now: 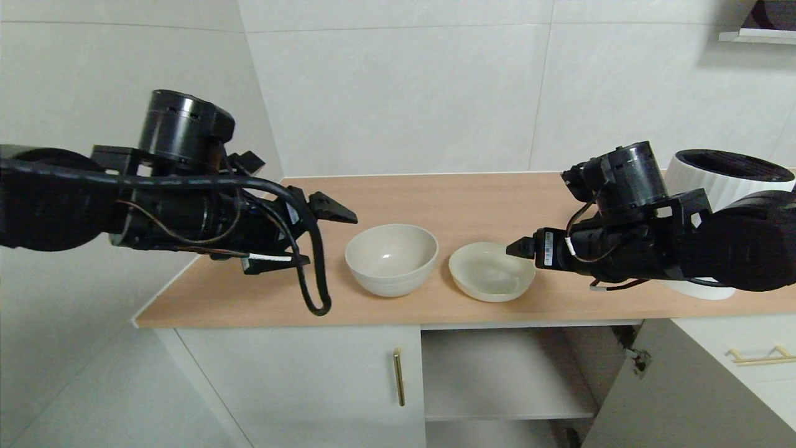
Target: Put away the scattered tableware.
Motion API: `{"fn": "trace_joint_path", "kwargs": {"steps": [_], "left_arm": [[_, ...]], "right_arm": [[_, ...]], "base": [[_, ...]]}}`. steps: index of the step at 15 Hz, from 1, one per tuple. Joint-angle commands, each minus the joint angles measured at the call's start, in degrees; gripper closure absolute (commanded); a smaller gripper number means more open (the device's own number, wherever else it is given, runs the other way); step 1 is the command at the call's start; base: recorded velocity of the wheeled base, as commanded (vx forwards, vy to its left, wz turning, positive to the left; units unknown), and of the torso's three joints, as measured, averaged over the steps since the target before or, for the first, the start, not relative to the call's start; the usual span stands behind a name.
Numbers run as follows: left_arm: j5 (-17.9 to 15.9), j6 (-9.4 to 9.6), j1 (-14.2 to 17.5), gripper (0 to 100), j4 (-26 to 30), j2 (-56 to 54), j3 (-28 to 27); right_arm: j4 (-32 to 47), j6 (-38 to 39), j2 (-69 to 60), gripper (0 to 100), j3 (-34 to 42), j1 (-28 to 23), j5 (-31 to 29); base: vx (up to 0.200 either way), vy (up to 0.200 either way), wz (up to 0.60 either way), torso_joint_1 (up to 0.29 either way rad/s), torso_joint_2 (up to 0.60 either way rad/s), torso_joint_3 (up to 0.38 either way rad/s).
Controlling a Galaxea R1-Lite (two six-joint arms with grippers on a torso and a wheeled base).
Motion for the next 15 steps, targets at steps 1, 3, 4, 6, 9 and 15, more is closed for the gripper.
{"fn": "trace_joint_path", "kwargs": {"steps": [1,3,4,6,9,15], "left_arm": [[2.45,-0.35,-1.33,0,-0.05,5.46,-1.41],[2.89,-1.41,-1.86,0,-0.05,7.66,-1.85],[2.89,-2.02,-1.86,0,0.04,8.8,-2.64],[2.89,-3.25,-1.86,0,0.04,10.12,-3.52],[2.98,-3.69,-1.86,0,-0.05,11.18,-3.78],[2.98,-3.6,-1.86,0,-0.14,11.09,-3.78]], "right_arm": [[-0.01,0.01,-0.01,0,0.01,0.0,0.01],[-0.01,0.1,0.07,0,0.01,0.0,-0.08],[-0.01,0.1,0.07,0,0.01,0.0,-0.16],[-0.1,0.1,-0.01,0,0.01,0.0,-0.52],[-0.1,0.1,0.07,0,0.01,0.0,-0.52],[-0.1,0.1,0.07,0,0.01,0.0,-0.6]], "base": [[0.0,0.0,0.0,0.0,0.0,0.0],[0.0,0.0,0.0,0.0,0.0,0.0],[0.0,0.0,0.0,0.0,0.0,0.0],[0.0,0.0,0.0,0.0,0.0,0.0],[0.0,0.0,0.0,0.0,0.0,0.0],[0.0,0.0,0.0,0.0,0.0,0.0]]}}
